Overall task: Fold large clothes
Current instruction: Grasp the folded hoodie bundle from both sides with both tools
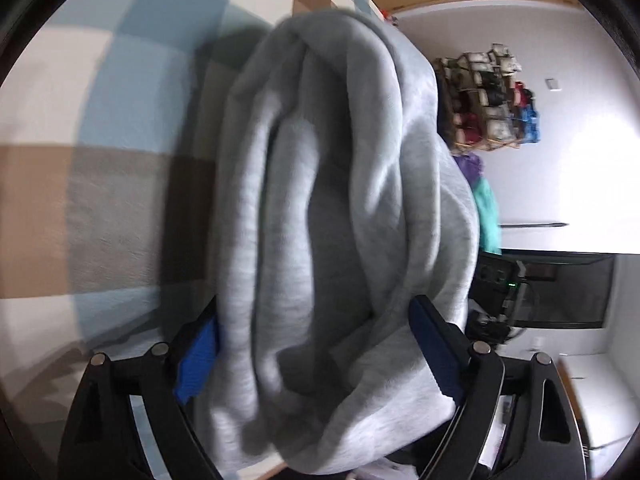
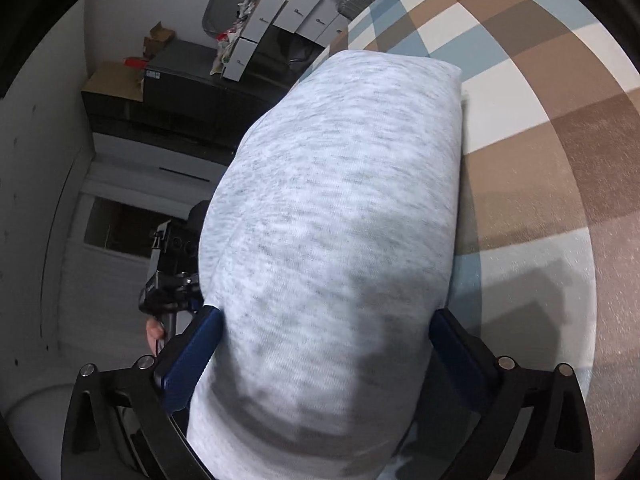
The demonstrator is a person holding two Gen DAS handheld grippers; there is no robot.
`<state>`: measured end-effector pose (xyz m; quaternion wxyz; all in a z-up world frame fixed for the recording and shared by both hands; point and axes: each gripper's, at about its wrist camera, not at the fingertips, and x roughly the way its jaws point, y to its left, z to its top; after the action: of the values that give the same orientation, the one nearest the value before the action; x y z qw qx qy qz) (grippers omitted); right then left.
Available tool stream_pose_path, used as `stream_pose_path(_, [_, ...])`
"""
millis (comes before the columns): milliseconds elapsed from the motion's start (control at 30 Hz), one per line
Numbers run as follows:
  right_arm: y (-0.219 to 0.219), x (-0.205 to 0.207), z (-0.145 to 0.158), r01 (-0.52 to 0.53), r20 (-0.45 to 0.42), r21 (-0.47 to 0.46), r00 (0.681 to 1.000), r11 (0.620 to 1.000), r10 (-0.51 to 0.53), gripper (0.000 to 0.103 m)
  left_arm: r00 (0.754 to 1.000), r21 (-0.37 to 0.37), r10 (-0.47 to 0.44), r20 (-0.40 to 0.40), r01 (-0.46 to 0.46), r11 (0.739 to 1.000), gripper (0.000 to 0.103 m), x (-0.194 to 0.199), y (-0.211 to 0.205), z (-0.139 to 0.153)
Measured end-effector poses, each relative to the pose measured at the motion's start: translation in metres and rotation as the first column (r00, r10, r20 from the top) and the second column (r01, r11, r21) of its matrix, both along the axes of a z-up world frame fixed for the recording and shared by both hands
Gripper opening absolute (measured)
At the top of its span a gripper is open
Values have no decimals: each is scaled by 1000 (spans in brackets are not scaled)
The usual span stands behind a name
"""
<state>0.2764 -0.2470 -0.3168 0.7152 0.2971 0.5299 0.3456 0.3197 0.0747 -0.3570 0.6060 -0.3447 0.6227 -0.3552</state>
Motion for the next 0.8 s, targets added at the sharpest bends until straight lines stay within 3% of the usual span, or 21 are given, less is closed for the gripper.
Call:
stream_pose_path(133, [-6, 1, 3, -9, -4, 0, 1000, 1000, 9, 103, 999, -167, 23, -23, -26, 986, 88, 0, 16, 0])
stream_pose_path(267, [-5, 2, 4, -13, -1, -16, 1000, 1000, 13, 103, 1000, -186, 19, 0, -19, 982, 96, -6, 19, -1])
stream_pose_path(300, [-3, 2, 5, -13, -1, -22, 1000, 1000, 13, 103, 1000, -197, 11, 2, -10, 980, 102, -9, 15, 0])
stream_pose_path(367, [-2, 1, 7, -15, 4, -41, 1000, 999, 15, 103, 999, -221, 6, 33, 1, 975, 102, -16, 5, 9])
stream_pose_path(467, [4, 5, 8, -14, 8, -62, 1000, 998, 14, 103, 991, -146, -53, 124, 71, 987, 102, -25, -20, 24])
stream_pose_path(533, [6, 7, 8, -14, 6, -67, 1000, 998, 14, 103, 974, -45, -121, 193, 132, 990, 102, -31, -36, 32])
stream_pose_path(600, [7, 8, 8, -18, 6, -74, 1000, 997, 18, 103, 972, 43, -159, 174, 154, 987, 102, -27, -47, 24])
stream_pose_path(733, [7, 8, 8, -22, 14, -86, 1000, 996, 23, 103, 986, 4, -118, 116, 118, 993, 101, -28, -36, 12])
stream_pose_path(767, [9, 9, 9, -23, 14, -87, 1000, 996, 25, 103, 984, 34, -107, 141, 104, 994, 96, -28, -33, 13])
stream_pose_path(800, [9, 10, 9, -27, 15, -87, 999, 996, 28, 103, 982, 65, -117, 151, 109, 992, 85, -29, -32, 12])
